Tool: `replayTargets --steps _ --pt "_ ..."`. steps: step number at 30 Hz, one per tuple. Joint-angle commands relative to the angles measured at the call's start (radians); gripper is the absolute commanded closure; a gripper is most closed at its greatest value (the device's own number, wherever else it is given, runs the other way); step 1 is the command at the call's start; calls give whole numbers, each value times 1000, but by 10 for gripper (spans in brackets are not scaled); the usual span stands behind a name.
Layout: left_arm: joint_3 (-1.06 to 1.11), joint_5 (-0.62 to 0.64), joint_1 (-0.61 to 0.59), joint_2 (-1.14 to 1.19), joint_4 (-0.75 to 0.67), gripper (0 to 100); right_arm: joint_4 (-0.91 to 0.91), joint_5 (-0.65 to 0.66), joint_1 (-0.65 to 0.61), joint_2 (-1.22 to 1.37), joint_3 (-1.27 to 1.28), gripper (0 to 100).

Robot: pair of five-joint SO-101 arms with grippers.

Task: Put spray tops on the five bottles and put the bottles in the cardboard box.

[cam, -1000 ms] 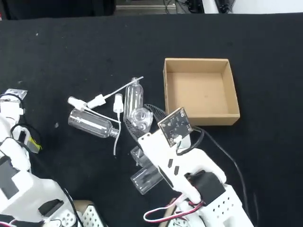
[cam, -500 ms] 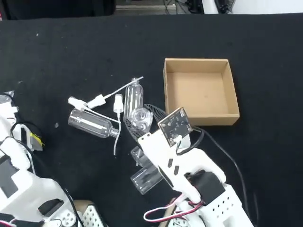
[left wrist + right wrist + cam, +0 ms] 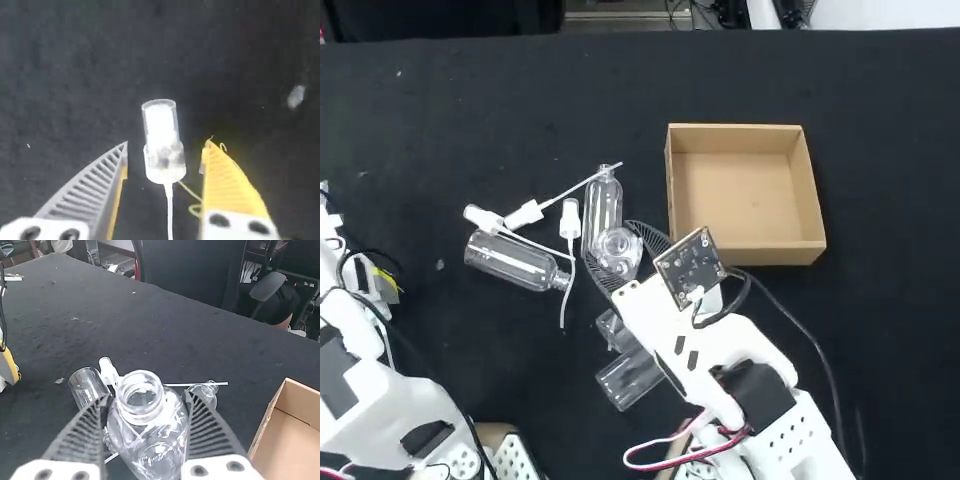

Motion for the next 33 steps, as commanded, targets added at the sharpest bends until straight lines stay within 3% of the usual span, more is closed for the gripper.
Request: replayTargets --steps 1,18,22,25,27,33 --pt "-56 -26 -10 -6 -11 770 -32 2 -11 -16 -10 988" --pt "-10 -23 -15 117 -100 770 -31 2 -9 -16 -8 988" --pt "-53 -23 -12 135 -15 807 -31 2 -9 -16 -8 988" --pt "-97 -20 -5 126 89 976 -31 2 -9 -16 -8 988" --pt "-156 -3 -4 126 172 944 -31 2 -12 -16 -8 988" --pt "-355 83 13 126 316 970 -97 2 -57 -18 -13 988"
